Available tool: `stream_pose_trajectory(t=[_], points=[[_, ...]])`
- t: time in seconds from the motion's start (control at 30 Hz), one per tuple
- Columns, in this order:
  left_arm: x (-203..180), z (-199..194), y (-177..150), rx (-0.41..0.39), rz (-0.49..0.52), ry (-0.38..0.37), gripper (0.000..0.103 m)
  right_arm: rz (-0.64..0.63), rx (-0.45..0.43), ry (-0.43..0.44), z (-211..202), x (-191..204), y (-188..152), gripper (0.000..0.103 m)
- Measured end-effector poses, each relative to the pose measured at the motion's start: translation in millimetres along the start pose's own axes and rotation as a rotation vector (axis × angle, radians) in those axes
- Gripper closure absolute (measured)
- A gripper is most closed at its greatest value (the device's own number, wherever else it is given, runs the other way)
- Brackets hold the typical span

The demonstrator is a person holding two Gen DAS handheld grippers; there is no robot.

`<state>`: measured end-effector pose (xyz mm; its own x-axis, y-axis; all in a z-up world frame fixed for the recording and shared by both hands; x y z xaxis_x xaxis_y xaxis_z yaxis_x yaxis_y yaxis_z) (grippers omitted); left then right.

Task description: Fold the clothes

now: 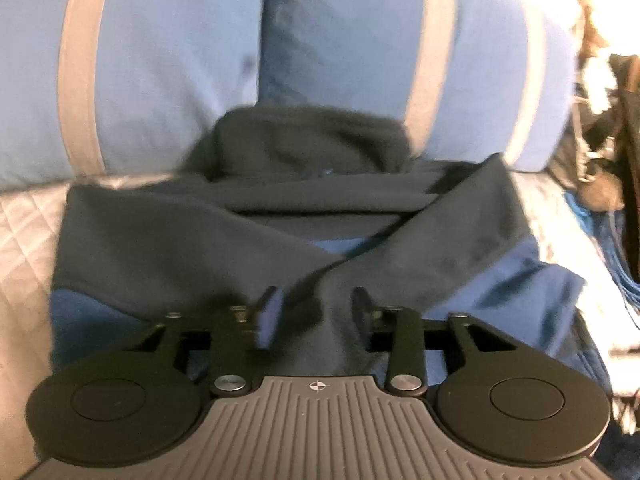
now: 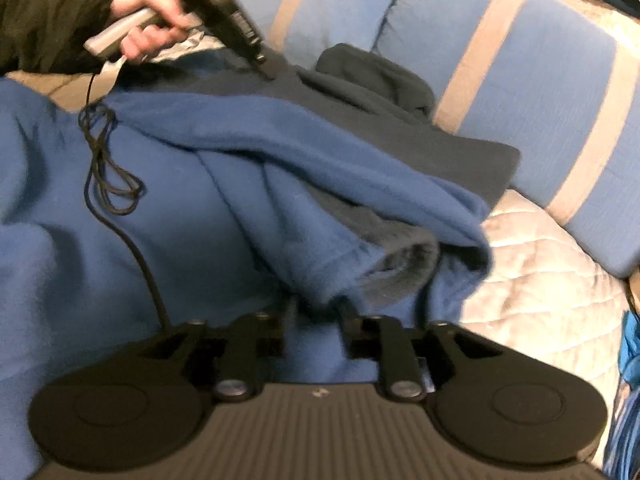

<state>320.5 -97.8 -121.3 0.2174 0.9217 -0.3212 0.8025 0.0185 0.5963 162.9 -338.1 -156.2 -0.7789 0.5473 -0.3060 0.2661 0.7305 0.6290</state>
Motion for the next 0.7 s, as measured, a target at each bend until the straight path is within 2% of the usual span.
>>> stream_pose_trajectory(t=[0.03,0.07,0.13,0.3,0.4,0.5,0.53,0.57,0.63,0.7], points=[[-2,-5,-2,-0.009,0.011,0.000,0.056,0.031,-0.018,-0.018,-6,-9,-2,0.041],[-3,-11,-3,-0.019,0.022,-0.001,0.055,0.069,-0.029,-0.040,-11,-20,-4,0.039],[-7,-18,-9,-0.027,0.046,-0.004,0.055,0.168,-0.028,-0.112,-14,-46,-12,0.039],[-9,-26,-24,-0.019,0.065,-0.003,0.055,0.370,0.002,-0.219,8,-90,-25,0.039],[-6,-25,-31,-0.016,0.060,-0.003,0.055,0.432,0.021,-0.237,30,-102,-25,0.039],[-2,-23,-37,-0.021,0.049,0.016,0.055,0.467,0.054,-0.193,52,-109,-27,0.042],[0,-23,-38,-0.024,0.037,0.016,0.055,0.452,0.066,-0.191,57,-109,-28,0.066],[2,-22,-38,-0.025,0.025,0.016,0.055,0.434,0.079,-0.194,62,-110,-29,0.078],[6,-22,-38,-0.023,-0.002,0.016,0.055,0.377,0.095,-0.235,64,-110,-29,0.085],[11,-25,-36,-0.031,-0.031,0.023,0.055,0.311,0.106,-0.284,65,-110,-27,0.085]])
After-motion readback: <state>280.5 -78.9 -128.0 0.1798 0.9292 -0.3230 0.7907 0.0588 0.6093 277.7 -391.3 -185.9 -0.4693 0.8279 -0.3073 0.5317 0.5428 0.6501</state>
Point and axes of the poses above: each gripper's, at about its wrist camera, not at the fingertips, and z roughly the way its jaws point, x to its left, y to its top, the point moved 7 cm from there along z, roughly the way its jaws point, and after that the axes turned 15 degrees about -z, right-handed, at the moved point
